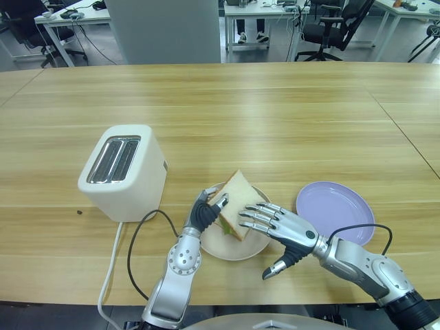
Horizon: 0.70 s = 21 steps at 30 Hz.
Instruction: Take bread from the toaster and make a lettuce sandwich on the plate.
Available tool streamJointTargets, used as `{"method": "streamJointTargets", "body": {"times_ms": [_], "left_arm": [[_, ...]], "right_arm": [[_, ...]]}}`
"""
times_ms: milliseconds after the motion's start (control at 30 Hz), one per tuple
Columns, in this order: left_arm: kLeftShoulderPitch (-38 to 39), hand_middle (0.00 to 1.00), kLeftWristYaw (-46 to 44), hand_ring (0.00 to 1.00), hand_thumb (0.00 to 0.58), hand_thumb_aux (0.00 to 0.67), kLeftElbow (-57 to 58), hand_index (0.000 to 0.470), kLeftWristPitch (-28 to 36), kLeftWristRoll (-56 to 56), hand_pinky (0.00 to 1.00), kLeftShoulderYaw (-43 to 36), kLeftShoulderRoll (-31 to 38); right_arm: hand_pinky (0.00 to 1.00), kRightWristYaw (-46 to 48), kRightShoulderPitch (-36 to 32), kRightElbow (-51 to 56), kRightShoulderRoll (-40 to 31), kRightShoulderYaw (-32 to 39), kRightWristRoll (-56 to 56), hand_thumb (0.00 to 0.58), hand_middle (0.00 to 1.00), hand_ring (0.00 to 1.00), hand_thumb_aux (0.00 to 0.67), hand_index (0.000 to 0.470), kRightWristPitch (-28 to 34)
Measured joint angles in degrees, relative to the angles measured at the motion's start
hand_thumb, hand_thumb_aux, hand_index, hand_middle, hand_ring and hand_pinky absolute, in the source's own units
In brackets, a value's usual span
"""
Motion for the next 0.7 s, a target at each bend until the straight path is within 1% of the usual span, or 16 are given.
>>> {"method": "streamJointTargets", "body": {"times_ms": [333,700], "left_arm": [[-1.4,1.00,1.4,1.00,0.580,0.670,5.4,0.460,-2.5,1.0,1.00,0.1,-0.3],[-1.4,1.00,2.2,1.00,0.580,0.670,8.1,0.460,-3.3,1.1,1.00,0.1,-1.6]], "right_arm": [[0.00,0.3,-1.5,4.2,-0.4,0.4,-1.1,0.000,0.00,0.00,0.000,0.000,2.4],[0.00,2.4,-5.2,7.4,-0.1,3.9,-3.8,0.000,0.00,0.00,0.000,0.000,5.3]]}}
